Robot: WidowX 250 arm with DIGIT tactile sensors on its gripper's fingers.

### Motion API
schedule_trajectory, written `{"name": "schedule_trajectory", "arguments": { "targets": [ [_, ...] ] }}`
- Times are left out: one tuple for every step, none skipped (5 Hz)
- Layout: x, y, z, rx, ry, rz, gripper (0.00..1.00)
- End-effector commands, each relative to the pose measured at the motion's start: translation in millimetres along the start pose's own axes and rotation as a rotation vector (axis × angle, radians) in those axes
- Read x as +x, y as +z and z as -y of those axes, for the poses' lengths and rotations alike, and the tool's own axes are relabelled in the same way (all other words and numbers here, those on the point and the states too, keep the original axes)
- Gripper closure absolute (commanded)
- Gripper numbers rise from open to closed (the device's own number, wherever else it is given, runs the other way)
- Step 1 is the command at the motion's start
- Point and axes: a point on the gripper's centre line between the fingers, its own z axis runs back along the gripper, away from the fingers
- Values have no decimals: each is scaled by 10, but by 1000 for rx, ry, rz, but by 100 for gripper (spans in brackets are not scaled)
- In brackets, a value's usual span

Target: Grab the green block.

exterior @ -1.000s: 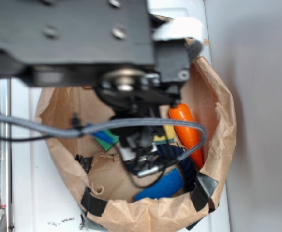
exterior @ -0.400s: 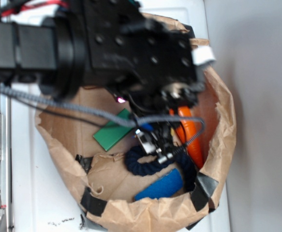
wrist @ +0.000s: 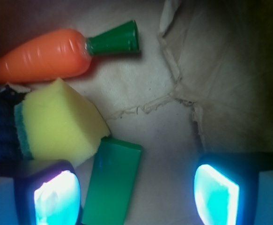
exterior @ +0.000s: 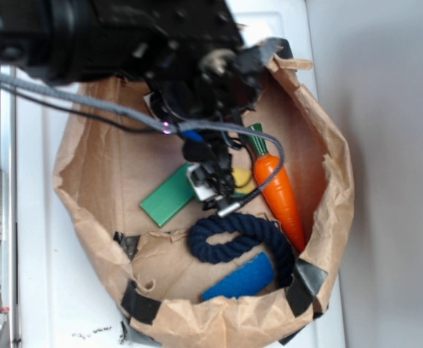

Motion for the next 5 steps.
{"name": "schedule_trajectory", "arguments": {
  "targets": [
    [-83,256,-253,-68,-75,45,0],
    [-285,264,-104,-15,-95,123,0],
    [-397,229,61,28,-74,188,0],
    [-541,177,178,44,-78,249,0],
    [-517,72,274,54,-58,268,0]
  ]
}}
